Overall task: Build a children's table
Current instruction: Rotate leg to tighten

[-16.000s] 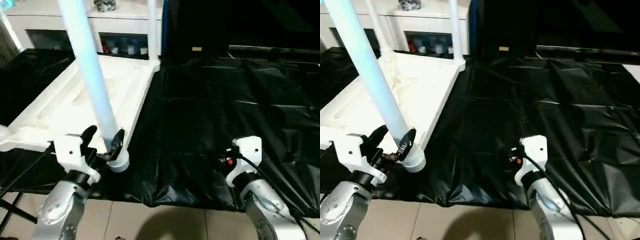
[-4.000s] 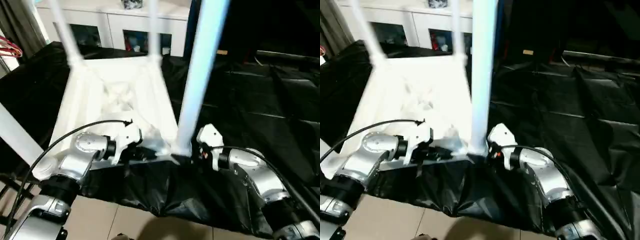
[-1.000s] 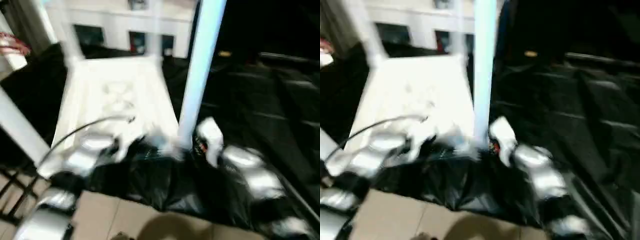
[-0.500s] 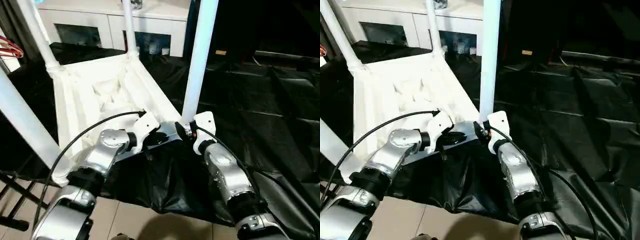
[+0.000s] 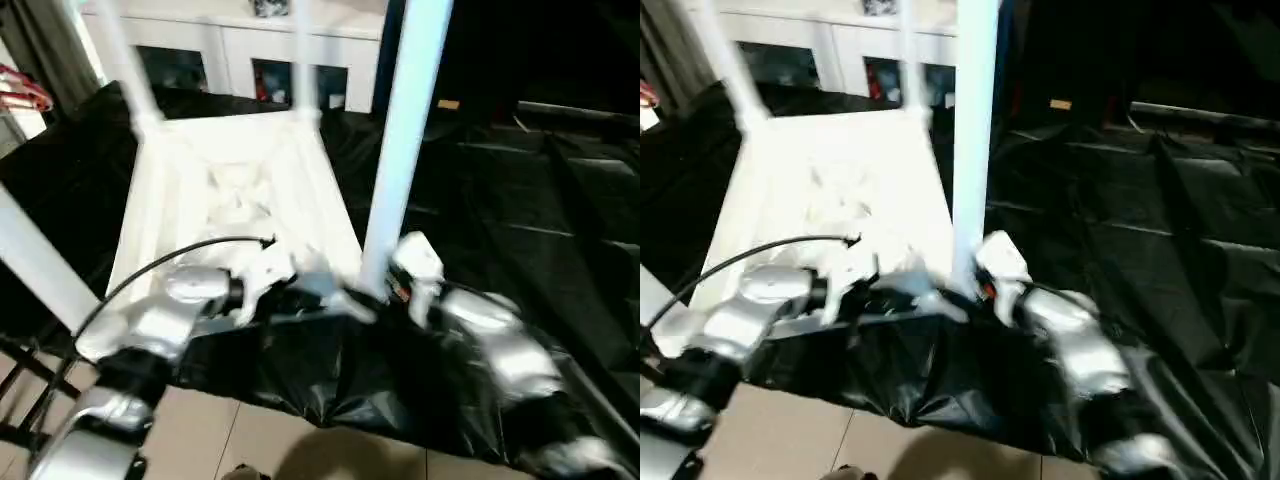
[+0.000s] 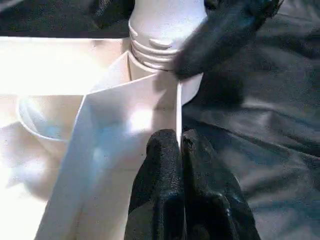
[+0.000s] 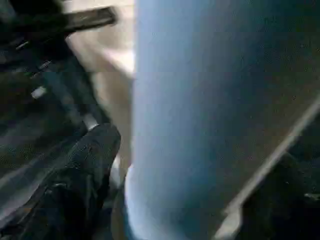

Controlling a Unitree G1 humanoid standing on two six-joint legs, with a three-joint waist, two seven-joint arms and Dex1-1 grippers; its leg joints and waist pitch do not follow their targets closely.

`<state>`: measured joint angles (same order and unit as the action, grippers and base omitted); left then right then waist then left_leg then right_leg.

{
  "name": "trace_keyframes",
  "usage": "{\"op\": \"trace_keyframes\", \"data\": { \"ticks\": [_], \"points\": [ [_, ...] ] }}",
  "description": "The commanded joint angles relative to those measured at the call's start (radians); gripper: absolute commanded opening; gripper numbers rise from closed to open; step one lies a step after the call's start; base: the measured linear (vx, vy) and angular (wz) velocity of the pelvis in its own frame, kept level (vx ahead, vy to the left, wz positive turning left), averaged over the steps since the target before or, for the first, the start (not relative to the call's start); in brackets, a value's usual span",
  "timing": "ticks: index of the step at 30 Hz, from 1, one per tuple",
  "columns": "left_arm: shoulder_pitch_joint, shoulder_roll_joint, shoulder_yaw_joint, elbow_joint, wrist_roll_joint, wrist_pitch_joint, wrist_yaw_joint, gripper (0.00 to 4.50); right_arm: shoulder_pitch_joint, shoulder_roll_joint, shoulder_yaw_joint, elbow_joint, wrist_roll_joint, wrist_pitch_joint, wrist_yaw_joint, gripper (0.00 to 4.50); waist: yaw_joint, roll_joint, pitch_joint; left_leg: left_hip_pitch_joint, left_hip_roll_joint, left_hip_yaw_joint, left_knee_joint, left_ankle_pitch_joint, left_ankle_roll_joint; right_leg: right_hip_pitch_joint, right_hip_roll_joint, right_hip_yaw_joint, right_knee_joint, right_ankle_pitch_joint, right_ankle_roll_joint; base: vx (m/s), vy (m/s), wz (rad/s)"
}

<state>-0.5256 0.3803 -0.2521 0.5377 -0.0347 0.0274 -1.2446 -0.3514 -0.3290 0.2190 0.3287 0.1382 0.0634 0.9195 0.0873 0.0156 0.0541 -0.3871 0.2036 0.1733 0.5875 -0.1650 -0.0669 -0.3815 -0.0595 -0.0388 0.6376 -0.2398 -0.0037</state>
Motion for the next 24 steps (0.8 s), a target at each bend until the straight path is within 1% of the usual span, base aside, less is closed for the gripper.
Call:
{"op": "trace_keyframes", "data": {
  "ticks": [1, 2, 4, 5, 8, 9, 12, 13, 14, 18, 19, 20, 22, 23, 24],
  "points": [
    [0.003, 0.006, -0.001, -0.031, -0.038, -0.002, -0.039, 0.0, 0.008, -0.027, 0.023, -0.04, 0.021, 0.017, 0.07, 3.78, -0.001, -0.001, -0.066, 0.02, 0.028, -0.003, -0.059, -0.153, 0.053, 0.044, -0.07, 0.041, -0.07, 0.056, -0.236, 0.0, 0.0, 0.0],
    [0.005, 0.011, -0.001, -0.031, -0.038, -0.007, -0.043, 0.0, 0.01, -0.033, 0.024, -0.046, 0.022, 0.022, 0.077, 3.78, -0.001, -0.003, -0.067, 0.021, 0.029, -0.003, -0.059, -0.154, 0.054, 0.043, -0.069, 0.04, -0.07, 0.059, -0.239, 0.0, 0.0, 0.0],
    [0.01, 0.021, -0.003, -0.032, -0.041, -0.011, -0.06, 0.0, 0.012, -0.053, 0.034, -0.056, 0.015, 0.025, 0.1, 3.78, -0.001, -0.001, -0.066, 0.021, 0.028, -0.004, -0.059, -0.153, 0.052, 0.043, -0.069, 0.039, -0.07, 0.053, -0.24, 0.0, 0.0, 0.0],
    [0.01, 0.021, -0.003, -0.032, -0.041, -0.011, -0.061, 0.0, 0.012, -0.053, 0.034, -0.056, 0.014, 0.025, 0.101, 3.45, -0.001, -0.003, -0.067, 0.021, 0.028, -0.004, -0.059, -0.152, 0.051, 0.044, -0.069, 0.039, -0.07, 0.054, -0.24, 0.0, 0.0, 0.0],
    [0.009, 0.028, -0.007, -0.032, -0.044, -0.01, -0.079, 0.0, 0.006, -0.055, 0.039, -0.06, 0.012, 0.033, 0.112, 3.4, -0.001, -0.003, -0.068, 0.021, 0.027, -0.003, -0.058, -0.149, 0.05, 0.043, -0.069, 0.039, -0.07, 0.057, -0.245, 0.0, 0.0, 0.0],
    [0.009, 0.028, -0.007, -0.031, -0.044, -0.01, -0.08, 0.0, 0.006, -0.054, 0.039, -0.06, 0.012, 0.034, 0.112, 3.11, 0.0, -0.004, -0.068, 0.02, 0.027, -0.003, -0.057, -0.147, 0.051, 0.044, -0.07, 0.039, -0.069, 0.061, -0.247, 0.0, 0.0, 0.0],
    [0.004, 0.029, -0.005, -0.024, -0.039, -0.009, -0.08, 0.0, 0.004, -0.05, 0.047, -0.063, 0.012, 0.04, 0.121, 2.93, 0.001, -0.005, -0.069, 0.021, 0.027, -0.004, -0.057, -0.142, 0.054, 0.044, -0.069, 0.038, -0.068, 0.066, -0.248, 0.0, 0.0, 0.0],
    [0.003, 0.029, -0.005, -0.022, -0.037, -0.01, -0.078, 0.0, 0.004, -0.049, 0.052, -0.061, 0.008, 0.038, 0.121, 2.93, 0.001, -0.004, -0.069, 0.021, 0.028, -0.004, -0.058, -0.141, 0.054, 0.043, -0.069, 0.038, -0.068, 0.065, -0.249, 0.0, 0.0, 0.0],
    [0.003, 0.029, -0.005, -0.022, -0.037, -0.01, -0.078, 0.0, 0.004, -0.049, 0.052, -0.061, 0.008, 0.038, 0.121, 2.75, 0.001, -0.005, -0.068, 0.021, 0.027, -0.003, -0.057, -0.144, 0.053, 0.043, -0.069, 0.038, -0.068, 0.062, -0.248, 0.0, 0.0, 0.0],
    [0.003, 0.028, -0.002, -0.02, -0.036, -0.011, -0.073, 0.0, 0.006, -0.049, 0.06, -0.06, 0.004, 0.038, 0.12, 2.71, 0.001, -0.007, -0.068, 0.02, 0.027, -0.004, -0.058, -0.138, 0.054, 0.044, -0.07, 0.038, -0.068, 0.057, -0.245, 0.0, 0.0, 0.0],
    [0.003, 0.028, -0.002, -0.02, -0.036, -0.011, -0.073, 0.0, 0.006, -0.049, 0.06, -0.06, 0.004, 0.038, 0.12, 2.69, 0.001, -0.007, -0.068, 0.02, 0.027, -0.004, -0.058, -0.138, 0.054, 0.044, -0.07, 0.038, -0.068, 0.057, -0.245, 0.0, 0.0, 0.0],
    [0.007, 0.028, 0.0, -0.023, -0.036, -0.011, -0.068, 0.0, 0.01, -0.048, 0.062, -0.062, 0.002, 0.04, 0.12, 2.67, 0.002, -0.004, -0.069, 0.02, 0.027, -0.004, -0.056, -0.137, 0.054, 0.044, -0.07, 0.038, -0.067, 0.059, -0.246, 0.0, 0.0, 0.0],
    [0.011, 0.027, 0.004, -0.024, -0.034, -0.011, -0.056, 0.0, 0.015, -0.046, 0.062, -0.062, -0.002, 0.041, 0.11, 2.66, 0.001, -0.005, -0.069, 0.02, 0.027, -0.004, -0.057, -0.137, 0.052, 0.045, -0.07, 0.038, -0.067, 0.063, -0.245, 0.0, 0.0, 0.0],
    [0.015, 0.023, 0.01, -0.023, -0.03, -0.011, -0.037, 0.0, 0.022, -0.036, 0.057, -0.062, -0.005, 0.046, 0.087, 2.66, 0.001, 0.0, -0.069, 0.021, 0.027, -0.004, -0.057, -0.138, 0.051, 0.044, -0.07, 0.038, -0.067, 0.064, -0.246, 0.0, 0.0, 0.0],
    [0.012, 0.01, 0.016, -0.011, -0.015, -0.009, 0.012, 0.0, 0.026, -0.01, 0.044, -0.046, -0.023, 0.046, 0.019, 2.66, 0.0, -0.002, -0.068, 0.021, 0.027, -0.004, -0.057, -0.141, 0.051, 0.043, -0.068, 0.038, -0.068, 0.063, -0.245, 0.0, 0.0, 0.0]
  ]
}}
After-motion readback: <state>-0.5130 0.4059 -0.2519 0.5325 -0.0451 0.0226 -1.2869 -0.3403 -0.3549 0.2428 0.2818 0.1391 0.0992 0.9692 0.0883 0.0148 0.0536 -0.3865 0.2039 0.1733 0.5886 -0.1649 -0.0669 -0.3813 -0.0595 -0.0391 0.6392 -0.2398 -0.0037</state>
